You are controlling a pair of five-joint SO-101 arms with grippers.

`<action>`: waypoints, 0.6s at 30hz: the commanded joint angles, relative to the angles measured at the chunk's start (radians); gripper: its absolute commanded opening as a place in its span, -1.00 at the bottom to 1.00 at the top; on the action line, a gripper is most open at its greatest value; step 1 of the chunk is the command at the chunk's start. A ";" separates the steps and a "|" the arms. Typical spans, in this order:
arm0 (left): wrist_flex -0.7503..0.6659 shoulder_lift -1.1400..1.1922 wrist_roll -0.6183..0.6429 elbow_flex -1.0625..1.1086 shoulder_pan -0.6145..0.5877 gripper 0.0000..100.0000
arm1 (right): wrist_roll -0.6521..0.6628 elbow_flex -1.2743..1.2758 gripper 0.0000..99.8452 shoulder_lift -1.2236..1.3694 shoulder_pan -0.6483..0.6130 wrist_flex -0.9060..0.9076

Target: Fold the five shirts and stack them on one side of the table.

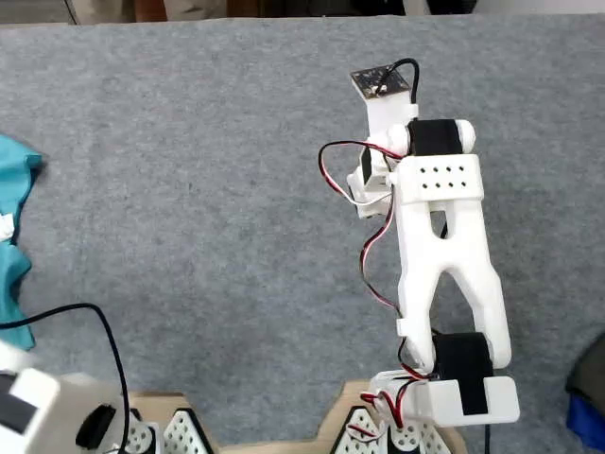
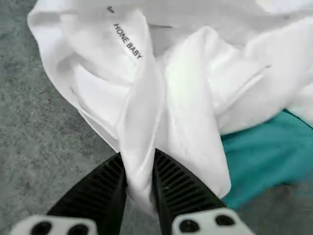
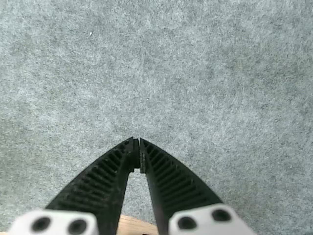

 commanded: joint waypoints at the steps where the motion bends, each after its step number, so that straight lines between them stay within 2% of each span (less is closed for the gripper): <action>1: 0.155 -0.157 0.051 -0.081 0.114 -0.96 | 0.005 0.001 -0.98 -0.012 -0.007 0.003; 4: 0.273 -0.277 0.106 -0.103 0.253 -0.96 | 0.006 0.001 -0.98 -0.012 -0.004 0.011; 7: 0.414 -0.412 0.143 -0.127 0.448 -0.96 | 0.009 0.001 -0.98 -0.012 -0.004 0.046; 11: 0.554 -0.596 0.203 -0.143 0.784 -0.96 | 0.011 -0.005 -0.98 -0.012 0.038 0.066; 14: 0.600 -0.691 0.256 -0.140 1.048 -0.96 | 0.020 -0.007 -0.98 -0.013 0.127 0.066; 18: 0.663 -0.708 0.356 -0.137 1.356 -0.96 | 0.226 -0.007 -0.98 -0.013 0.252 0.083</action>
